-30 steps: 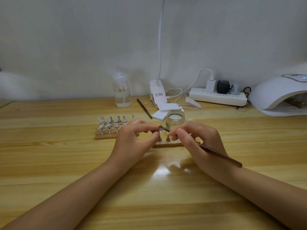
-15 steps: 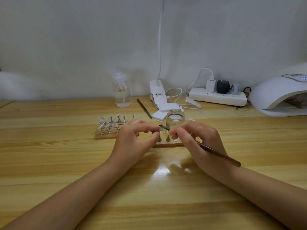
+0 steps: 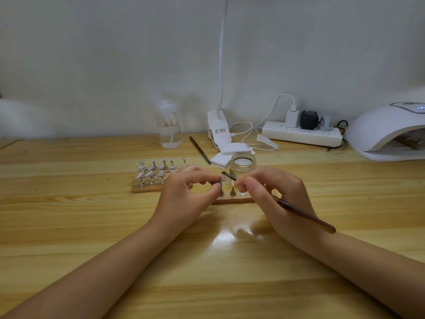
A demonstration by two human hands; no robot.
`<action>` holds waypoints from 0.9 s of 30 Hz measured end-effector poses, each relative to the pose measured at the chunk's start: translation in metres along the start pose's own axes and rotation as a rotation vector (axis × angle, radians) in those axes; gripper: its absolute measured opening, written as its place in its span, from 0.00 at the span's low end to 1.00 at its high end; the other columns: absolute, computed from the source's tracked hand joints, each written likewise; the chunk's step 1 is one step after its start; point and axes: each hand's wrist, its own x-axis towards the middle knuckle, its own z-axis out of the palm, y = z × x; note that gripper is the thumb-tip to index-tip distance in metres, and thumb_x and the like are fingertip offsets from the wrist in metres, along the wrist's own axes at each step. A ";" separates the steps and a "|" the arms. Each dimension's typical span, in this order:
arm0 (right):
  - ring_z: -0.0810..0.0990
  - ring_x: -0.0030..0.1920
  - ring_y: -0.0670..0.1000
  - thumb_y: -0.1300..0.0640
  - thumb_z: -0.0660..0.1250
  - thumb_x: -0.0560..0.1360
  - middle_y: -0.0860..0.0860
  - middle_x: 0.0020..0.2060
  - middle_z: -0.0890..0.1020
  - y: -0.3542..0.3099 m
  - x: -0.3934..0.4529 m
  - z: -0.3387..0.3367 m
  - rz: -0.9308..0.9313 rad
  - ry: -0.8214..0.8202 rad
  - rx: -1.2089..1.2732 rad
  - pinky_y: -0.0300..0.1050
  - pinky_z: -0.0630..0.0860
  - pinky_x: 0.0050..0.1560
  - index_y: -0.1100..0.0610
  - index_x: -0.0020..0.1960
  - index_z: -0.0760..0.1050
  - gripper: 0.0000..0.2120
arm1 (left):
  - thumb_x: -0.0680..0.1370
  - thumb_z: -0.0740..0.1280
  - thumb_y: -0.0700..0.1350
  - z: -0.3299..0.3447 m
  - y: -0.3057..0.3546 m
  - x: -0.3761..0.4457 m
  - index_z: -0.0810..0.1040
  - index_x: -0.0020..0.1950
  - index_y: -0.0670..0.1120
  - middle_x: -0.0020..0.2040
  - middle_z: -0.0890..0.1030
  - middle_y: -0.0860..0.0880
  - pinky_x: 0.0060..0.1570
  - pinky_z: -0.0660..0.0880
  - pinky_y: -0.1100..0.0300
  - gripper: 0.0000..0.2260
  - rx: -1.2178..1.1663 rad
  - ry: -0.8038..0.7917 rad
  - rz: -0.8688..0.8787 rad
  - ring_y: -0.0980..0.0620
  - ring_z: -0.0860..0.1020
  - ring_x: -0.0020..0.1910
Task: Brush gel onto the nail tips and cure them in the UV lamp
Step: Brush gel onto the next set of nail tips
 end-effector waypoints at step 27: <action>0.77 0.32 0.43 0.50 0.56 0.73 0.42 0.28 0.77 -0.003 0.000 -0.003 0.030 0.033 0.108 0.40 0.74 0.35 0.48 0.34 0.76 0.14 | 0.70 0.72 0.38 -0.001 -0.005 0.001 0.81 0.41 0.55 0.38 0.80 0.59 0.41 0.69 0.73 0.11 -0.036 0.011 0.014 0.61 0.75 0.40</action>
